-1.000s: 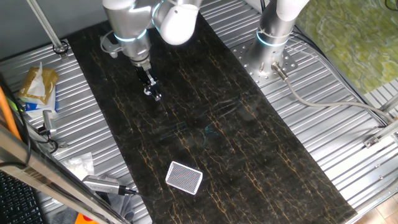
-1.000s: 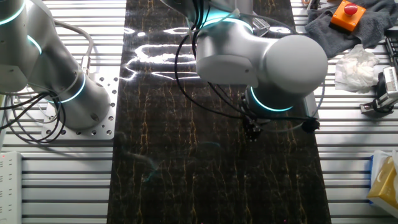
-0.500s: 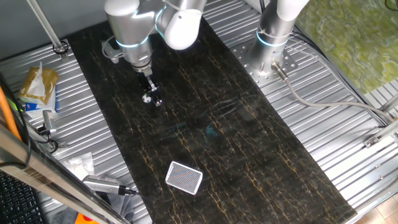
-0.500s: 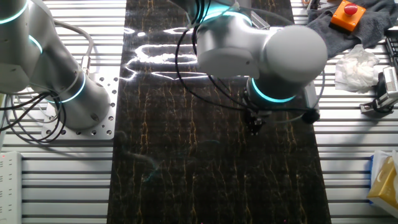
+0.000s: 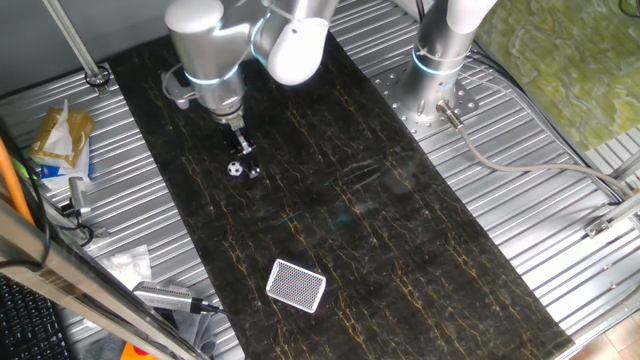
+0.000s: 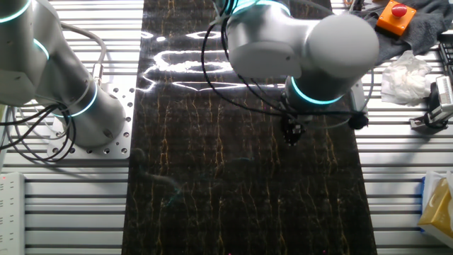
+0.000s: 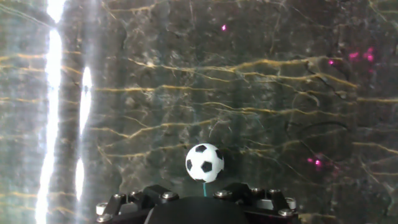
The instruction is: Push the soccer ball into the goal
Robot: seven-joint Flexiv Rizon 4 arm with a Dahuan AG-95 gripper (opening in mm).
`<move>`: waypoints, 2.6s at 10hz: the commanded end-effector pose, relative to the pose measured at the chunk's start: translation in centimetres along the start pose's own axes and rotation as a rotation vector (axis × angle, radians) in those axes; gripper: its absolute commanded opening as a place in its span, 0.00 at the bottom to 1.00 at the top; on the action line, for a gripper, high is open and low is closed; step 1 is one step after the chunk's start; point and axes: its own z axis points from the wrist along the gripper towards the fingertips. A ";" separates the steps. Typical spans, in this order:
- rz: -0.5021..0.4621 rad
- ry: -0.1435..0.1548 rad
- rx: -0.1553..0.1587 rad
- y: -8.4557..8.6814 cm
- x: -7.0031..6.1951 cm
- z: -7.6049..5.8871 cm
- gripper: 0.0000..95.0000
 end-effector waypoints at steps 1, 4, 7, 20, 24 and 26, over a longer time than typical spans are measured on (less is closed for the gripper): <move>0.000 0.002 0.001 0.2 -0.3 -0.1 0.80; 0.012 0.004 0.002 0.9 -0.9 0.0 0.80; 0.017 0.005 0.003 1.7 -1.8 0.2 0.80; 0.048 0.001 -0.001 6.0 -5.3 0.6 0.80; 0.070 -0.003 -0.007 7.4 -5.8 0.5 0.80; 0.072 -0.003 -0.006 7.5 -5.9 0.4 0.80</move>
